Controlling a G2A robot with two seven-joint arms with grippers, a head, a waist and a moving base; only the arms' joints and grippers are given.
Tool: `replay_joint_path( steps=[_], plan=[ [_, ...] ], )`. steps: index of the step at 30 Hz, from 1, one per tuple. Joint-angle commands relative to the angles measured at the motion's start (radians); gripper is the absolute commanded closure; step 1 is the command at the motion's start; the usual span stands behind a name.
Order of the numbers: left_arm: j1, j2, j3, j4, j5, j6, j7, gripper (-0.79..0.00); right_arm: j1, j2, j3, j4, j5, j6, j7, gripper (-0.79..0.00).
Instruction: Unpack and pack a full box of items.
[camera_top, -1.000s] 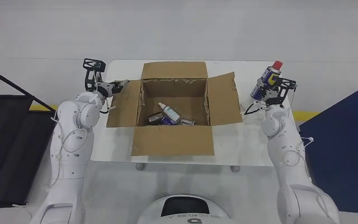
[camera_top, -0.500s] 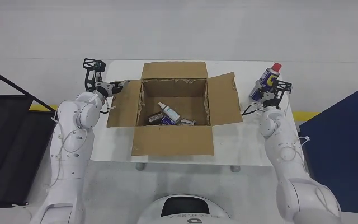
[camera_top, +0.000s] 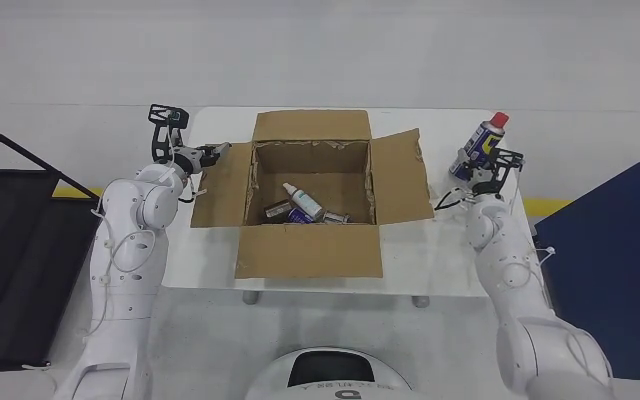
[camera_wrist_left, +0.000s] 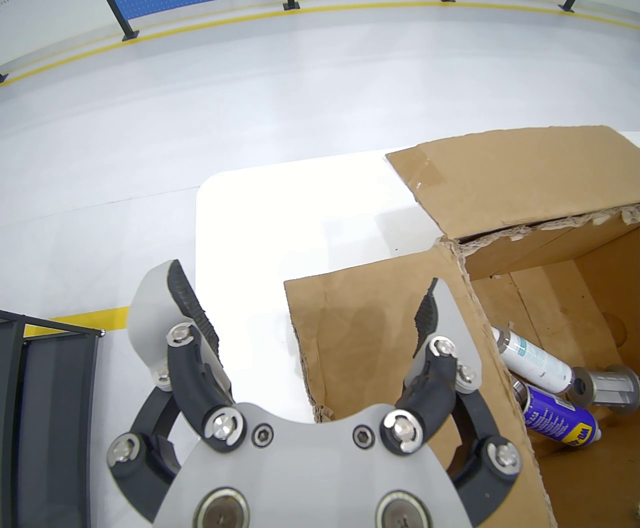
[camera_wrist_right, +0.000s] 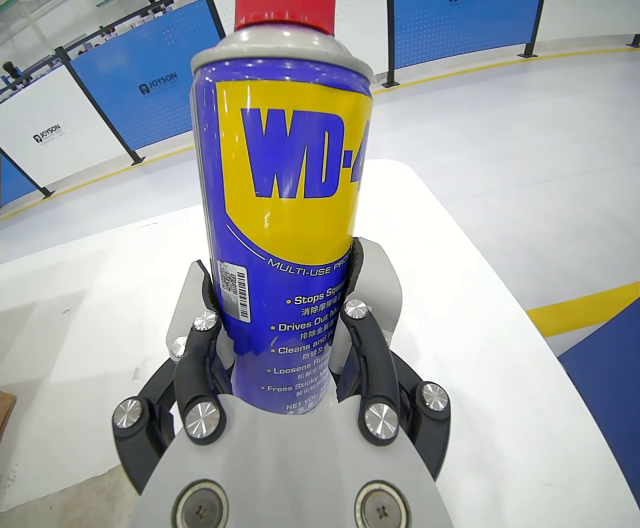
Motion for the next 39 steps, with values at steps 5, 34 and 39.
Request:
replay_joint_path(
  steps=[5, 34, 39],
  plan=[
    [0.000, 0.000, 0.000, 0.000, 0.000, 0.000, 0.000, -0.785, -0.019, 0.006, 0.000, -0.020, 0.003, -0.030, 0.007, 0.000],
    [0.000, 0.000, 0.000, 0.000, 0.000, 0.000, 0.000, -0.785, -0.345, 0.041, 0.090, -0.481, 0.103, -0.104, 0.006, -0.785],
    [0.000, 0.000, 0.000, 0.000, 0.000, 0.000, 0.000, -0.785, -0.449, 0.046, 0.126, -0.648, 0.138, -0.122, 0.007, -0.785]
  ],
)
